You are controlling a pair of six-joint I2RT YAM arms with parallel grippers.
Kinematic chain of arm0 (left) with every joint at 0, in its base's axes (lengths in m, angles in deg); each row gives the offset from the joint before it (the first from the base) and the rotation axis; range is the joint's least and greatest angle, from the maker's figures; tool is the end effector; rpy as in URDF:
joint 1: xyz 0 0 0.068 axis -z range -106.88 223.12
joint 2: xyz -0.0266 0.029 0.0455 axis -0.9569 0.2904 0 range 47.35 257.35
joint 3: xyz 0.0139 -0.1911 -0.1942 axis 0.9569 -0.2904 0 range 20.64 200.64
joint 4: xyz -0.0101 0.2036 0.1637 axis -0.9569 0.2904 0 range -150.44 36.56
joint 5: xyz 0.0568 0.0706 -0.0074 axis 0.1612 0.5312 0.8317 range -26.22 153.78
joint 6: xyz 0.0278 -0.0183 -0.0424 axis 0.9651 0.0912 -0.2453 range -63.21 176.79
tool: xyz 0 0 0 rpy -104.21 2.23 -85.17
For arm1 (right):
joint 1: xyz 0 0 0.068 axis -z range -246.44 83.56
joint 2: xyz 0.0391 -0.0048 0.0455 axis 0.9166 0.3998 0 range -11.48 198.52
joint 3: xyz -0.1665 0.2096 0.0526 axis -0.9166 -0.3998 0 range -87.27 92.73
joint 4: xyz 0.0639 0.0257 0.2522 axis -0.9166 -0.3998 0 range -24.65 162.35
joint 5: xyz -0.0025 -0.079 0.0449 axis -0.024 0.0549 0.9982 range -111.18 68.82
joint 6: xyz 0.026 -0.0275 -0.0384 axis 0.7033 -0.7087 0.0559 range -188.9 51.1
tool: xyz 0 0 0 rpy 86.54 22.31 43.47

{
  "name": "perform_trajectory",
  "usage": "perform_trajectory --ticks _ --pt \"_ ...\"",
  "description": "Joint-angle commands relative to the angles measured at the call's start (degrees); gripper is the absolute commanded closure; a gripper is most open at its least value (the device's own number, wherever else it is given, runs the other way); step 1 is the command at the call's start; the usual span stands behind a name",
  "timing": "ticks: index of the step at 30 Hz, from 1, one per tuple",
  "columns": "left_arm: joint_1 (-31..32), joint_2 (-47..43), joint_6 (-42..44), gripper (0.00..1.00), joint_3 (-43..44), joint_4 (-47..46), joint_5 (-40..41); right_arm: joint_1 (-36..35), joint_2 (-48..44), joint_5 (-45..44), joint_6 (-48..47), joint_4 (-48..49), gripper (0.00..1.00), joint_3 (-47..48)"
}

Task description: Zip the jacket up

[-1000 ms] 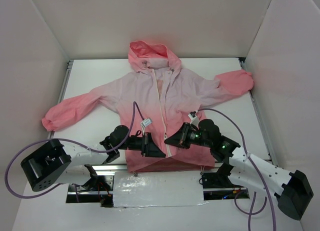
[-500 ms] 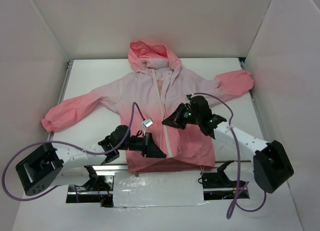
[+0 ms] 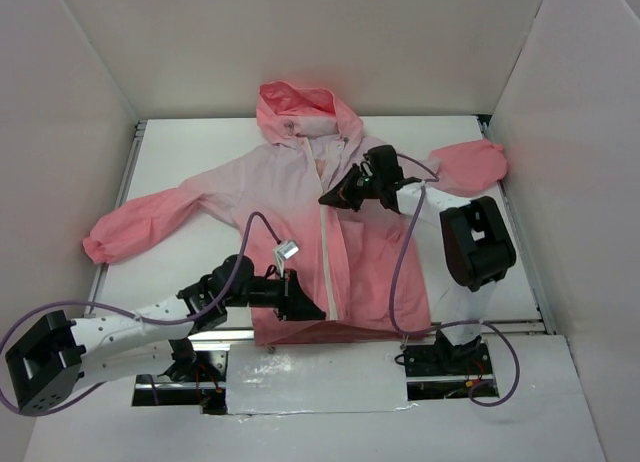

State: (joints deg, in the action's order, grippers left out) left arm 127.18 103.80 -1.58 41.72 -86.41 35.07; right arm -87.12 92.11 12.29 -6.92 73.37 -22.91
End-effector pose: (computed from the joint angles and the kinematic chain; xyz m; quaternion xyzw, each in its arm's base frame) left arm 0.1108 -0.1820 0.2234 0.1325 0.7443 -0.6260 0.1913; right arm 0.3592 0.1567 0.1975 0.1861 0.8505 0.4707 0.1429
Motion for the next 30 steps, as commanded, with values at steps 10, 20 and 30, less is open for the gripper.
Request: perform_trajectory --ticks 10,20,30 --pt "3.4 -9.0 1.9 1.00 2.5 13.3 -0.7 9.0 23.0 6.7 -2.7 4.7 1.00 35.2" --pt "3.8 -7.5 0.2 1.00 -0.2 16.5 0.5 16.2 40.4 10.9 4.9 10.3 1.00 72.5" --pt "4.0 -3.9 -3.5 1.00 -4.8 18.0 6.5 19.3 37.1 3.6 0.2 14.9 1.00 78.3"
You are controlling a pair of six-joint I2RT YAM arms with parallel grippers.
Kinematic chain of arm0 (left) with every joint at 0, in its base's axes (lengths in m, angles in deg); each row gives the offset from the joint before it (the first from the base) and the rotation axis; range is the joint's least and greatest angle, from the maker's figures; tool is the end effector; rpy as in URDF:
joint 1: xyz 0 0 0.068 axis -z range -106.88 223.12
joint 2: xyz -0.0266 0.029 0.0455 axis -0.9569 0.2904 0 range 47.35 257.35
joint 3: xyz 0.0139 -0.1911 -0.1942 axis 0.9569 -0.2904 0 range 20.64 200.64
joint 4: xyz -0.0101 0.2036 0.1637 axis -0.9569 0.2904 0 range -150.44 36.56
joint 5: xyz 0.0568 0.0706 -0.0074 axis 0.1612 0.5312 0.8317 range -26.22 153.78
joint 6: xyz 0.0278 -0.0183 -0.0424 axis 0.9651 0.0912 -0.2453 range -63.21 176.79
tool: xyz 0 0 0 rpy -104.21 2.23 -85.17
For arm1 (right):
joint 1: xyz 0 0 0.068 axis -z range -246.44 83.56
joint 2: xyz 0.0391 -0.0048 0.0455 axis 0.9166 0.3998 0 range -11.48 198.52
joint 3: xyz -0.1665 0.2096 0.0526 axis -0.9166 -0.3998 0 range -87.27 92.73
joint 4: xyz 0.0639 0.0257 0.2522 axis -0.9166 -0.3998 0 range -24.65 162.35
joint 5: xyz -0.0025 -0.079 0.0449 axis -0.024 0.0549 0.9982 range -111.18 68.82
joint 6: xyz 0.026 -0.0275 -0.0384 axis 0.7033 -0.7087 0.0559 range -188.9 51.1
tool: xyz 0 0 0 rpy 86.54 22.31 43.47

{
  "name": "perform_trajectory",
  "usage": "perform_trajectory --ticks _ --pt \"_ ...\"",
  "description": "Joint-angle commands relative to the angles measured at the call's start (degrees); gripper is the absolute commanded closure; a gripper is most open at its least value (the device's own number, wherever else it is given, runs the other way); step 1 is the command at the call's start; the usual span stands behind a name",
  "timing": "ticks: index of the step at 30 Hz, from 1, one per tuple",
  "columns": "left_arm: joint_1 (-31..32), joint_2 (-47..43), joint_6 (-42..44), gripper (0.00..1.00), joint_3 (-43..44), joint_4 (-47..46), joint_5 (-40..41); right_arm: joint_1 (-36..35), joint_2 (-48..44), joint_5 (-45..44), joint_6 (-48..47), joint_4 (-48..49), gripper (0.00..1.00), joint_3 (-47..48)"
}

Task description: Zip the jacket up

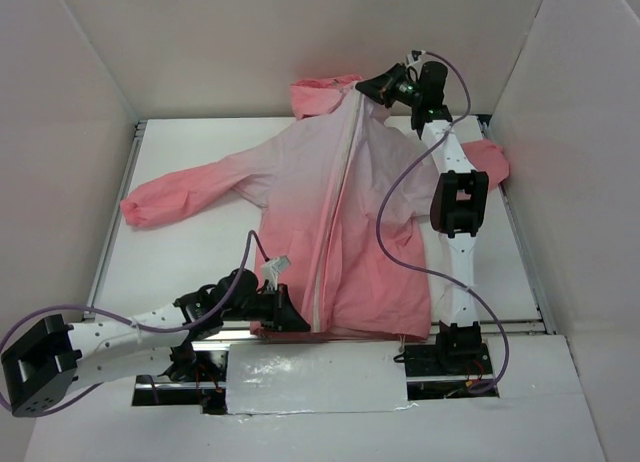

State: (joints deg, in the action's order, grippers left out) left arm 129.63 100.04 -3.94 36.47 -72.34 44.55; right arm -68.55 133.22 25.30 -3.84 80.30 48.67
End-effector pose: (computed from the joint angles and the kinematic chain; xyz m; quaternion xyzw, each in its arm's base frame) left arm 0.0948 -0.1645 0.1791 0.0592 0.8341 -0.5259 0.1558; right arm 0.5839 0.0475 0.2866 0.1053 0.7027 0.5909 0.3819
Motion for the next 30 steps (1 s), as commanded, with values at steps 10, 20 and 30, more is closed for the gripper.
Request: perform_trajectory --ticks 10,20,30 --pt "0.4 4.9 -0.4 1.00 8.1 19.9 9.6 1.7 -3.6 -11.4 -0.4 10.2 1.00 8.0" --pt "-6.0 7.3 3.9 0.01 32.1 47.0 27.3 1.7 -12.9 -10.3 -6.2 -3.2 0.00 7.6" --pt "-25.7 17.3 13.1 0.01 64.6 69.6 40.5 0.5 -47.5 -21.1 -32.8 -42.1 0.00 -11.2"
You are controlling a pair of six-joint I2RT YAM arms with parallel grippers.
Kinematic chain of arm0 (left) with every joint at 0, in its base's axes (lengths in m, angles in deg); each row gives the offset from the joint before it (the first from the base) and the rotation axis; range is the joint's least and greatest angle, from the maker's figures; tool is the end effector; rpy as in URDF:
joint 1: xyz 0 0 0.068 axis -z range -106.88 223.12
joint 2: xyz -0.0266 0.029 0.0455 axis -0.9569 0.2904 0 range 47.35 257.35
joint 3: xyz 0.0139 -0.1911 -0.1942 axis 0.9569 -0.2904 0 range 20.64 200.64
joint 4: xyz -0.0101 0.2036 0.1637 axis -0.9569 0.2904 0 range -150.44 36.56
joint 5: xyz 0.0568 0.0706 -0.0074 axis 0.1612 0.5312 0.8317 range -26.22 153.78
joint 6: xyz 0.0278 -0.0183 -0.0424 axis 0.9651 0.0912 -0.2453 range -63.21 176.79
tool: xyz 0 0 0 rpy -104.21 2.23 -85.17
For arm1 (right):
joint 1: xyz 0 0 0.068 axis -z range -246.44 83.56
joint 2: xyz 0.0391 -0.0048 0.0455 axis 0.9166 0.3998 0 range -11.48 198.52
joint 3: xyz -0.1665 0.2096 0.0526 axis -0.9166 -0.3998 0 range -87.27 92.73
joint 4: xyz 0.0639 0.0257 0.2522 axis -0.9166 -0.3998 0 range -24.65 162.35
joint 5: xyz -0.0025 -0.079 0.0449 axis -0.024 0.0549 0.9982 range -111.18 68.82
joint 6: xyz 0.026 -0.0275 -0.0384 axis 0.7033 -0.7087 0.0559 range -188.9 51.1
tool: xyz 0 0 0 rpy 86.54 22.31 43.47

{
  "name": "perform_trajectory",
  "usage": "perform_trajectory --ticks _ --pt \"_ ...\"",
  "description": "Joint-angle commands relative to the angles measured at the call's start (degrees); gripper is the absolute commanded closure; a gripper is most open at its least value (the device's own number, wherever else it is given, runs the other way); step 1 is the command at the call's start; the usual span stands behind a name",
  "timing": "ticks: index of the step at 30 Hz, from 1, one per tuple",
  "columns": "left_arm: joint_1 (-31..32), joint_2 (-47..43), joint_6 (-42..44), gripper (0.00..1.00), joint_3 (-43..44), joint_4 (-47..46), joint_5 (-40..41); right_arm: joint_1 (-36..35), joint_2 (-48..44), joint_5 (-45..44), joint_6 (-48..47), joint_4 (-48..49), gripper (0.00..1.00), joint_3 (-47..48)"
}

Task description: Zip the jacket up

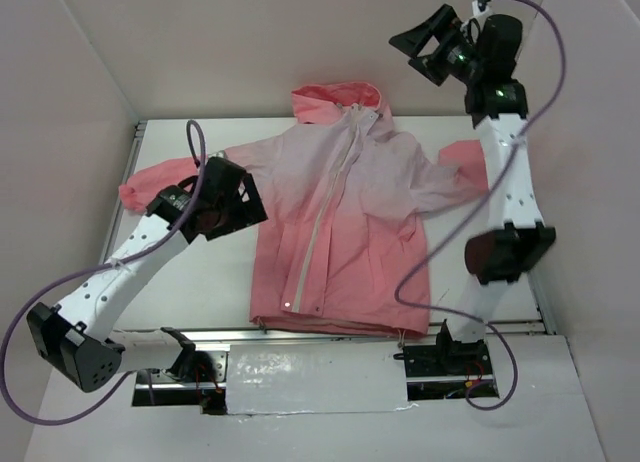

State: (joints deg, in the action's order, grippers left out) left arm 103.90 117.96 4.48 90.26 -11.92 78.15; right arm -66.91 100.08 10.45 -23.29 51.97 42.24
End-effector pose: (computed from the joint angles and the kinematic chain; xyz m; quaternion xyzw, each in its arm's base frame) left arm 0.2182 -0.1197 0.3358 -0.2164 0.9064 -0.1399 0.3348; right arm 0.4357 0.0223 0.4872 0.0924 0.7138 0.4416 0.5356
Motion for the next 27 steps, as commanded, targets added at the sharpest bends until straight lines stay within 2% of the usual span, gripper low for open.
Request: perform_trajectory --ticks 1,2,3,4,5,8,10,11,14,20,22,27 --pt "0.0 -0.4 5.5 0.01 14.3 11.2 8.0 -1.6 -17.8 -8.1 -14.9 -19.6 0.00 -7.1" --pt "0.0 -0.3 7.0 0.01 17.6 15.7 9.8 -1.9 -24.9 -9.6 -16.5 -22.8 0.00 -8.8" --pt "0.0 -0.6 7.9 0.01 22.9 17.5 10.9 -2.2 -28.6 -11.4 -19.2 -25.8 0.00 -11.5" --pt "-0.1 -1.3 9.1 0.01 24.4 18.6 12.1 -2.6 -31.9 -15.5 -20.2 -28.7 0.00 -13.0" --pt "-0.2 -2.1 11.1 0.01 25.4 19.4 13.3 -2.9 -38.9 -17.1 -21.1 -33.4 0.00 -14.5" --pt "-0.6 -6.3 13.2 0.01 26.3 21.3 19.4 -2.9 -50.8 -23.0 -23.2 -42.1 0.00 -19.5" --pt "-0.6 -8.1 13.2 0.01 27.9 23.5 23.1 -3.1 -55.4 -27.6 -23.8 -48.0 0.00 -21.9" --pt "-0.6 -8.4 12.8 0.01 28.7 24.7 24.3 -4.3 -61.1 -29.2 -22.4 -48.4 0.00 -24.3" --pt "-0.6 -10.0 11.4 0.01 31.1 29.9 27.8 -4.5 -70.5 -26.6 -18.6 -51.3 0.00 -35.9" --pt "-0.6 -19.6 12.2 0.01 23.9 30.2 28.6 -6.1 -80.0 -30.7 -20.1 -59.7 0.00 -37.6" --pt "-0.6 -22.1 12.0 0.01 20.0 30.2 28.1 -6.8 -81.2 -32.6 -20.1 -61.8 0.00 -36.4" --pt "-0.6 -24.5 10.2 0.01 17.8 30.2 27.1 -8.3 -82.2 -32.7 -20.4 -62.3 0.00 -36.5"
